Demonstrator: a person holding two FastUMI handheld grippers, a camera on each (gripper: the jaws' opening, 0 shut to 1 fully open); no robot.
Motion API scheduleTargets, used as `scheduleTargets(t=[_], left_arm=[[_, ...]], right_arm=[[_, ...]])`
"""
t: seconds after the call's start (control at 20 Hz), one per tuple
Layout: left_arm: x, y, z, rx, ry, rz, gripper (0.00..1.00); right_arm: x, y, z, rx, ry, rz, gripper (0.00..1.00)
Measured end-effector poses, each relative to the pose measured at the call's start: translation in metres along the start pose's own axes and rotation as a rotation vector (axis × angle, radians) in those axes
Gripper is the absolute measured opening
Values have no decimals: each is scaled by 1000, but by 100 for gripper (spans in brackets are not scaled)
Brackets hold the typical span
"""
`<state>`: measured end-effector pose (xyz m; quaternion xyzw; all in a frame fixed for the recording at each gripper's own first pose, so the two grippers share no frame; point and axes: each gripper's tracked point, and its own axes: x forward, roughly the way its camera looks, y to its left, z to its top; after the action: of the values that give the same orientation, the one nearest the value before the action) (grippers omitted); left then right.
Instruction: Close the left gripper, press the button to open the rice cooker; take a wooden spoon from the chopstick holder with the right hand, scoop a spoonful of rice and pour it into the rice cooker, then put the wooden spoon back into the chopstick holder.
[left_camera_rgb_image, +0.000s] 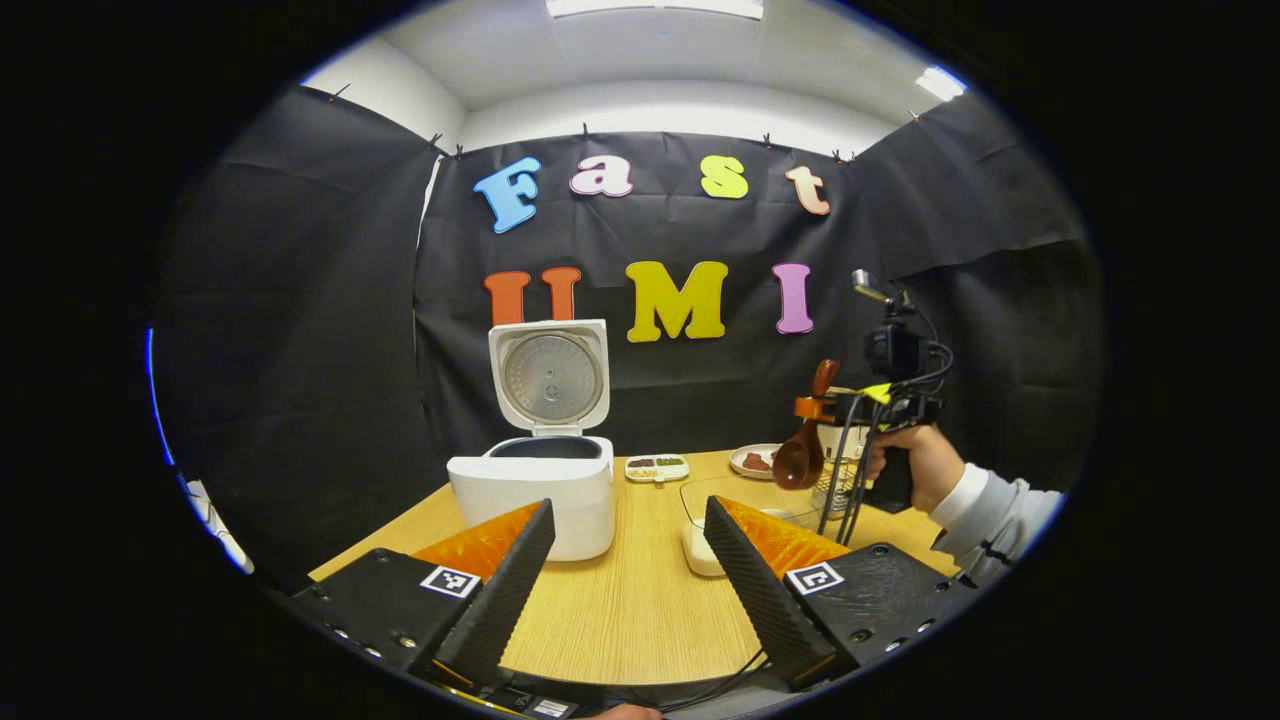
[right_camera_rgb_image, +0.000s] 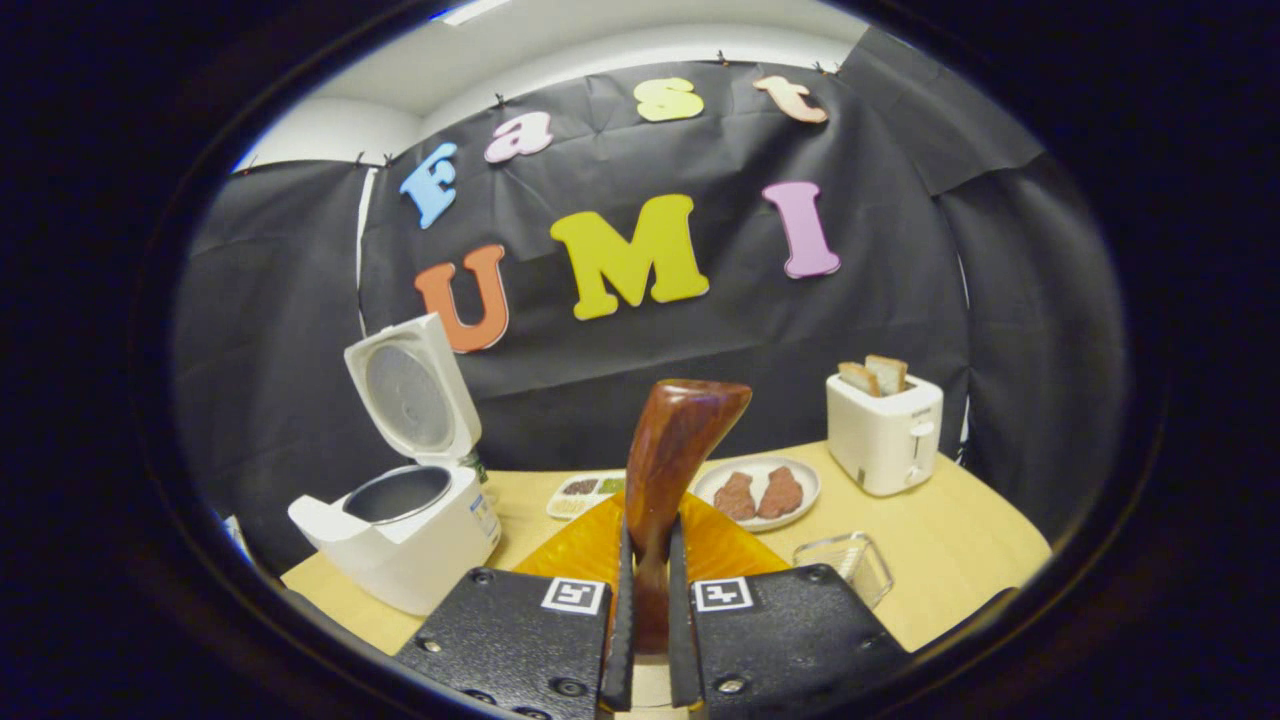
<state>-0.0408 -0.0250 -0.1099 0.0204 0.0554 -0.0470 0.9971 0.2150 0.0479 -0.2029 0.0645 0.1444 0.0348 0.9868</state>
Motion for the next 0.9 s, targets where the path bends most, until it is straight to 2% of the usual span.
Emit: scheduleTargets(t=[0.05,0.2,0.3,0.4,0.6,0.65,0.7,0.9], left_arm=[[0,1,-1,-1,4,1,96],[-2,6,-1,-11,10,2,95],[-1,14,-2,-17,17,19,95],[-2,21,1,-18,9,38,96],[-3,15,-1,-32,18,18,95],[-2,14,0,-30,18,14,95],[-3,14,0,-25,16,13,96],[-4,15,-1,-14,16,14,96]], right_arm=[[6,4,-12,-14,14,-7,19],[19,-2,-31,-66,-7,-93,19],[25,0,-41,-105,-13,-120,19],[30,4,-62,-110,30,-131,19],[23,46,-85,10,120,9,19],[20,52,-91,46,146,33,15],[18,54,-92,80,163,42,20],[13,47,-95,212,226,45,20]])
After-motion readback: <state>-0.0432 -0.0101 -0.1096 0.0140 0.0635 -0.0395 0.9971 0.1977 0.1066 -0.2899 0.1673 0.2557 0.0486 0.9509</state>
